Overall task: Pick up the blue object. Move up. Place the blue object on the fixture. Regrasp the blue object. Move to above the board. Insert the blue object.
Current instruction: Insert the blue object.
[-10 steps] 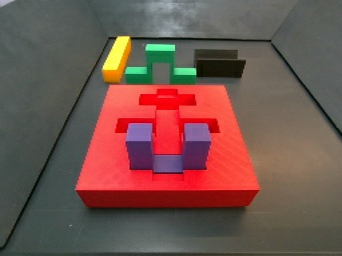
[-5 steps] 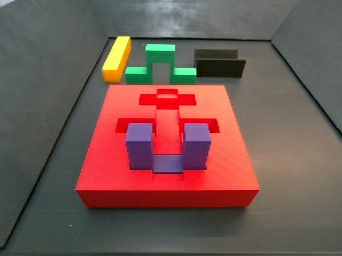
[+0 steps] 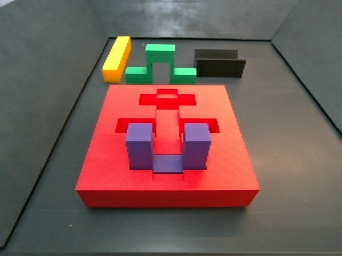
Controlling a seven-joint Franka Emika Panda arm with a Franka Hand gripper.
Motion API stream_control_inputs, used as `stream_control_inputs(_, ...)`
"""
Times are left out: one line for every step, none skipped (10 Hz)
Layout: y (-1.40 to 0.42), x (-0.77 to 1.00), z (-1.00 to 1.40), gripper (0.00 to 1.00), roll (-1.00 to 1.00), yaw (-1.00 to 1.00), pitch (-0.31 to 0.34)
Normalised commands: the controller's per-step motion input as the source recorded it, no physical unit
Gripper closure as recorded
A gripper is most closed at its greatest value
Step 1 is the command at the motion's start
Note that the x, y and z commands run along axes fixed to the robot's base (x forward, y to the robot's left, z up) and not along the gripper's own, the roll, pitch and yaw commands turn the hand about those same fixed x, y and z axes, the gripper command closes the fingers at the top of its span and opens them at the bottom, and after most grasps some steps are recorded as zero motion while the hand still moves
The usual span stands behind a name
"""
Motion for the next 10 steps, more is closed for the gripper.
stream_control_inputs(0.19, 0.74, -0.53, 1.0, 0.0, 0.07, 0.029)
stream_control_inputs(0.27, 0.67, -0.73, 1.0, -0.09, 0.11, -0.09)
stream_control_inputs(0.35, 0.75, -0.74, 1.0, -0.15, 0.16, -0.159)
stream_control_inputs(0.33, 0.79, -0.7, 1.0, -0.16, 0.14, -0.167)
stream_control_inputs(0.26, 0.81, -0.65, 1.0, -0.17, 0.11, -0.19)
stream_control_inputs(0.06, 0.71, -0.67, 1.0, -0.07, 0.08, -0.241)
stream_control_inputs(0.0, 0.68, -0.69, 1.0, -0.02, 0.05, -0.253)
stream_control_inputs(0.0, 0.56, -0.7, 1.0, -0.01, 0.0, -0.251)
stream_control_inputs(0.07, 0.22, -0.71, 1.0, -0.08, 0.0, -0.199)
stream_control_inputs(0.09, 0.09, -0.57, 1.0, -0.14, 0.0, -0.211)
